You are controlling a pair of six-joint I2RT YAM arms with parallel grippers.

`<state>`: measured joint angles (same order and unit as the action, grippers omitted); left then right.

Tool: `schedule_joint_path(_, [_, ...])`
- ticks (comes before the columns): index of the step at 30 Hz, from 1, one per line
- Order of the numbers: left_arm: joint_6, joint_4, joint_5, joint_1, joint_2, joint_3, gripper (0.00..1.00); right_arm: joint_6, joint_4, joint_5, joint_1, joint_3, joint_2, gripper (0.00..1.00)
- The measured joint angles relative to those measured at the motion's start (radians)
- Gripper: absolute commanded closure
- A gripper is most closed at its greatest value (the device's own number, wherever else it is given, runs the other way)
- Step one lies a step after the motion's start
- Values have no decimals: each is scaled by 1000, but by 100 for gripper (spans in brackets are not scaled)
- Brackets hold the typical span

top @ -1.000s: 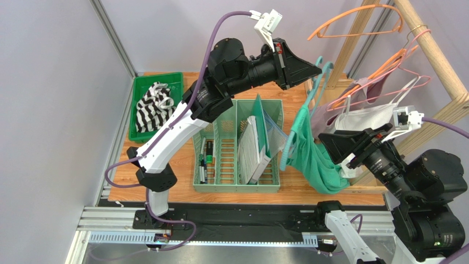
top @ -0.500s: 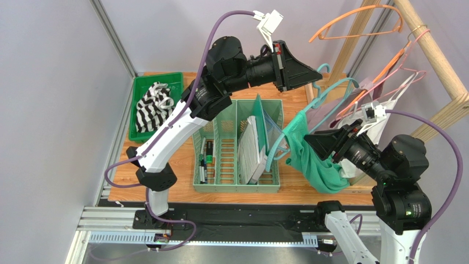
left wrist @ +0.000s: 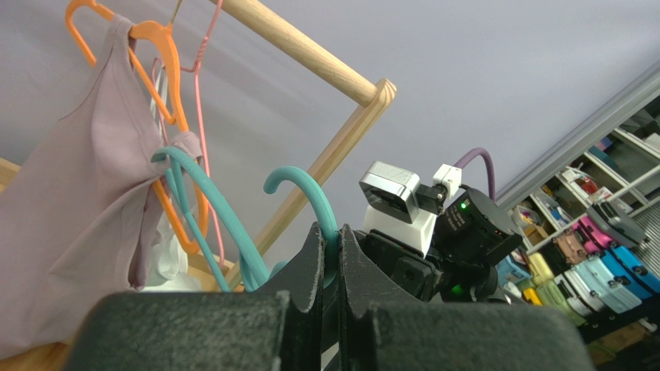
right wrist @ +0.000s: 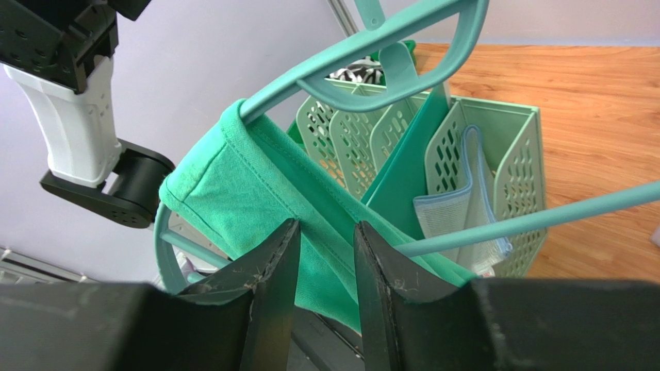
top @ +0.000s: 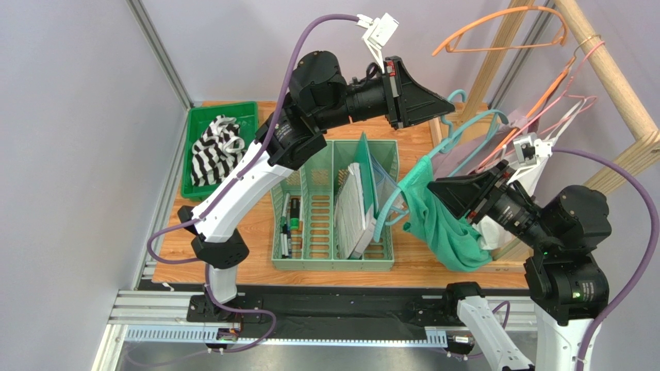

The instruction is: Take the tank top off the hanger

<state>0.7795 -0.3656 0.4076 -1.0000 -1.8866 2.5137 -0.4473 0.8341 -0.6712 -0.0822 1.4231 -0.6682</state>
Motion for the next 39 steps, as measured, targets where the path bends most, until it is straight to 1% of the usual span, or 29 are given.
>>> schedule_joint_path(3, [0,4,3,0,0,0,100,-27,-33,-24,0,-11,-11,64])
schedule_joint_path(4, [0,4,5,0,0,0,100,-35,-40,-31,0,-11,-14,67])
schedule_joint_path(6, [0,4,6,0,0,0,100,-54,-61,-51,0,-14,-23,77])
schedule_joint_path(8, [-1,4,6,0,0,-1,100,-72,-79,-68,0,-16,-30,80])
schedule_joint_path(9, [-3,4,6,0,0,-2,100,-81,-86,-76,0,-17,-31,97])
schedule_joint_path(10, [-4,4,6,0,0,-2,100,-87,-92,-84,-1,-18,-32,100])
schedule_joint_path(15, [-33,3,3,3,0,-2,100,-116,-103,-118,-8,-19,-31,100])
schedule_joint_path(23, [-205,-10,-55,19,-5,-32,100,-194,-98,-178,-9,0,-30,100])
schedule_joint_path(26, [-242,9,-84,21,-31,-39,100,-235,-96,-211,-9,27,-31,100])
schedule_joint_path(33, [-241,73,-146,23,-142,-27,100,-259,-45,-260,-42,55,-43,100])
schedule_joint_path(39, [-238,95,-257,26,-161,-24,100,-232,70,-273,-94,46,-61,100])
